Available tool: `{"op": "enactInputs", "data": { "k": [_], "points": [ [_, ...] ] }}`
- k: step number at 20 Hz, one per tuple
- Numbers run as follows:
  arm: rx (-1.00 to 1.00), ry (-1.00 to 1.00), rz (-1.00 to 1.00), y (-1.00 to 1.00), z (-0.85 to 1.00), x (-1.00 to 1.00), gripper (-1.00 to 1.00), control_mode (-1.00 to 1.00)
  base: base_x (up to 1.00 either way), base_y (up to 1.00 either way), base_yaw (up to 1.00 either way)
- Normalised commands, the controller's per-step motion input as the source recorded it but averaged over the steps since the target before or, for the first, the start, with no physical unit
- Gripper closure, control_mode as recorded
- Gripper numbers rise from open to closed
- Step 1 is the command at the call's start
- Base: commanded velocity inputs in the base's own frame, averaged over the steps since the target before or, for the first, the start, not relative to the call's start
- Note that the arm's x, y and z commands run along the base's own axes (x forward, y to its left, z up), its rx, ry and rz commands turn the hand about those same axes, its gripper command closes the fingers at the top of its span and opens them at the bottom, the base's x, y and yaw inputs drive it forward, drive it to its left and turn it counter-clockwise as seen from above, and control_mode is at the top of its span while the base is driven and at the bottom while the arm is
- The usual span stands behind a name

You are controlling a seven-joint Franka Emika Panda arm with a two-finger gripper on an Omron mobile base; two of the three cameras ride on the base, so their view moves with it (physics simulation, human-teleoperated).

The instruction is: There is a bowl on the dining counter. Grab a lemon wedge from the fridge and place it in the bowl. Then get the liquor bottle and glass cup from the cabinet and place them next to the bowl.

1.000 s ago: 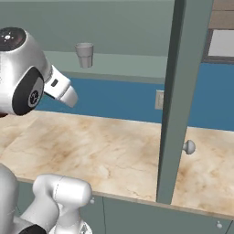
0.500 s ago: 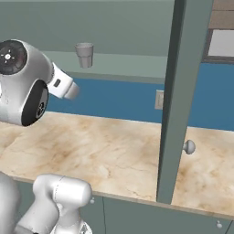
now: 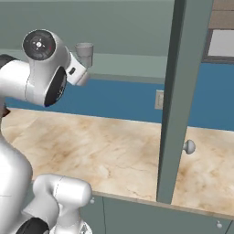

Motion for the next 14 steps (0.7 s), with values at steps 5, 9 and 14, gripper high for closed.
{"op": "enactInputs", "data": {
  "k": [5,9,14],
  "points": [
    [0.06,0.04,0.0,0.0,0.21,0.59,-1.0,-1.0,0.0,0.0,0.0],
    [0.06,0.02,0.0,0.0,0.16,0.6,-1.0,-1.0,0.0,0.0,0.0],
    [0.04,0.0,0.0,0.0,0.03,0.42,-1.0,-1.0,0.0,0.0,0.0]
  ]
}}
